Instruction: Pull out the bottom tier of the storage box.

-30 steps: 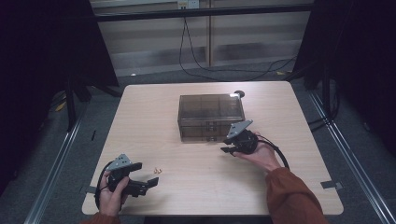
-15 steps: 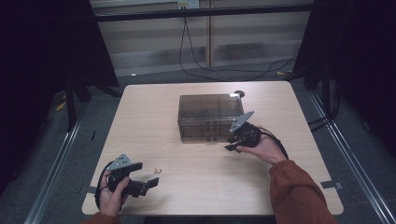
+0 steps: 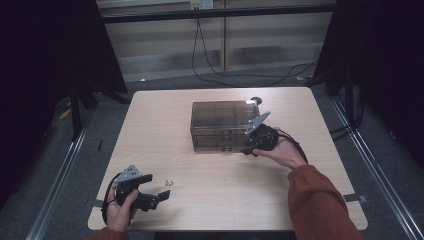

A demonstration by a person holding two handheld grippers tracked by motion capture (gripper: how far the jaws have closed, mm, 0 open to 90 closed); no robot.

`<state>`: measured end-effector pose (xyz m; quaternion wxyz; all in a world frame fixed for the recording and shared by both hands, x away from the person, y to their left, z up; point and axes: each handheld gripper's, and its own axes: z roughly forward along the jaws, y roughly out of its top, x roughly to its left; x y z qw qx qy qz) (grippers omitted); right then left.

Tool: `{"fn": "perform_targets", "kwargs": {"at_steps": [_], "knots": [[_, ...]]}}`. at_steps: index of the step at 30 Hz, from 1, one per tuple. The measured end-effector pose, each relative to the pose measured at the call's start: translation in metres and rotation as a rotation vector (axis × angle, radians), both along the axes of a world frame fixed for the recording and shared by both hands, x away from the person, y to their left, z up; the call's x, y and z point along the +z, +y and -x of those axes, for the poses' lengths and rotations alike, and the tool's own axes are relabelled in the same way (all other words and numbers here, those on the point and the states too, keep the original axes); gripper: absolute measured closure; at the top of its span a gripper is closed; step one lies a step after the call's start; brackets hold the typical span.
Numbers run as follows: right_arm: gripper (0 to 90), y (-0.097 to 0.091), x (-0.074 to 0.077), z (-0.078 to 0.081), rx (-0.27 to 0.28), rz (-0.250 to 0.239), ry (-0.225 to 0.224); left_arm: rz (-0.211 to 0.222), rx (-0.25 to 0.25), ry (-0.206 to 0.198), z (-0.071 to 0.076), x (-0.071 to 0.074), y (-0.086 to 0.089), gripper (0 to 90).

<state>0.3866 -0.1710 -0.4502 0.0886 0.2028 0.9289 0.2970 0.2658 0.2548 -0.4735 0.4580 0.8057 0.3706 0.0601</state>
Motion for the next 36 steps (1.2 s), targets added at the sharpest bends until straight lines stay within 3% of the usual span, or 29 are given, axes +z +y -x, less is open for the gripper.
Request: {"fn": "perform_targets", "kwargs": {"at_steps": [9,15,28,36], "knots": [[63.1,0.007,-0.004,-0.008,0.009,0.03,-0.006,0.006,0.002,-0.001,0.0,0.0,0.001,2.4],[63.0,0.009,-0.004,-0.008,0.005,0.041,-0.037,0.007,0.004,0.001,0.0,0.0,0.0,2.4],[61.8,0.008,-0.013,-0.013,-0.015,0.074,-0.019,0.005,0.002,0.002,0.0,0.0,0.0,2.4],[67.7,0.011,-0.02,-0.016,-0.014,0.082,-0.017,0.006,0.002,0.001,0.0,0.0,0.0,2.4]]}}
